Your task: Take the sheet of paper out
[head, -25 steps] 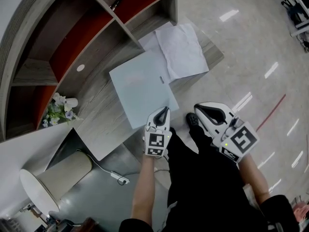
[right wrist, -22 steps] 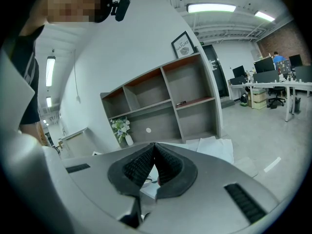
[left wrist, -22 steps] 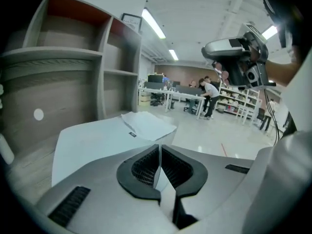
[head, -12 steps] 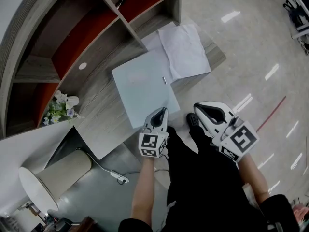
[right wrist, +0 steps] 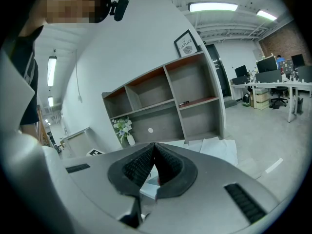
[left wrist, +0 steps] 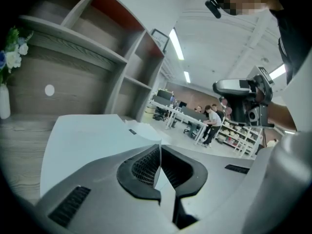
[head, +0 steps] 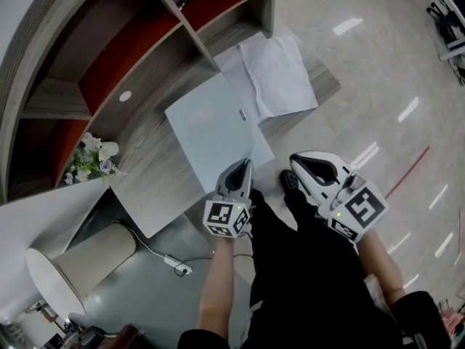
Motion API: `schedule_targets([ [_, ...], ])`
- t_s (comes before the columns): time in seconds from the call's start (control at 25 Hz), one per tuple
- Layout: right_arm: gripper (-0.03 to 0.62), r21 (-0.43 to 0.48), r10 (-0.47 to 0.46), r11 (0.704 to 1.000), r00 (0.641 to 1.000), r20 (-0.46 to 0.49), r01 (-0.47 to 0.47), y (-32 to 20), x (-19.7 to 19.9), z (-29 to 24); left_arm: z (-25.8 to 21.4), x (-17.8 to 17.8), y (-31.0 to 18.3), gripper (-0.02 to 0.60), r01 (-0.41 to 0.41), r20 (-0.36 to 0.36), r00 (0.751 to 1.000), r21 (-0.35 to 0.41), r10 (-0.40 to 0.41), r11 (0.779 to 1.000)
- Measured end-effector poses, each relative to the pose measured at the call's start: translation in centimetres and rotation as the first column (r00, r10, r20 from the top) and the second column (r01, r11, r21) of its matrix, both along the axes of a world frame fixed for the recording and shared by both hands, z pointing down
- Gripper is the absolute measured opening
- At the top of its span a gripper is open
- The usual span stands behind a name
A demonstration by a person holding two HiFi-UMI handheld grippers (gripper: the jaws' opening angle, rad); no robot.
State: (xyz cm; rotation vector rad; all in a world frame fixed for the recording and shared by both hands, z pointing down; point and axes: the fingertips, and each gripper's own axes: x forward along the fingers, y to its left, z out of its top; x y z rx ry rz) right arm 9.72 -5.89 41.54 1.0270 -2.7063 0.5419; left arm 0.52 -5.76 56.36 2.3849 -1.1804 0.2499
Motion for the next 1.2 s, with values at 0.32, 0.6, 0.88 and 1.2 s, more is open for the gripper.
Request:
schedule_targets([
  [0.32,0.012,0.011,-0.033,0.999,0.999,0.008,0.033,0.3,-1.2,-0.4,-3.8,-2.4,0.4,0.018,0.116,-0.047,0.992,0.065,-0.113,0.991],
  [0.6,0.012,0.027,-0.073,0.997,0.997,0.022,0.073,0.3,-3.1,-1.0,-7.2,-5.9,1.6,0.018,0.246,-0.110,0.966,0.101,-0.235,0.964],
  [0.88,0.012,0.041,-0.118,0.992,0.992,0.031,0.117,0.3,-5.8,-1.7,-9.9,-9.8,3.0,0.018,0.355,-0.116,0.933,0.136,-0.341,0.925],
  [1.2,0.012,0.042,-0.158,0.987,0.987,0.023,0.157,0.4,-9.3,-1.8,-10.5,-14.6,5.5,0.018,0.458,-0.136,0.886,0.115,-0.442,0.882],
])
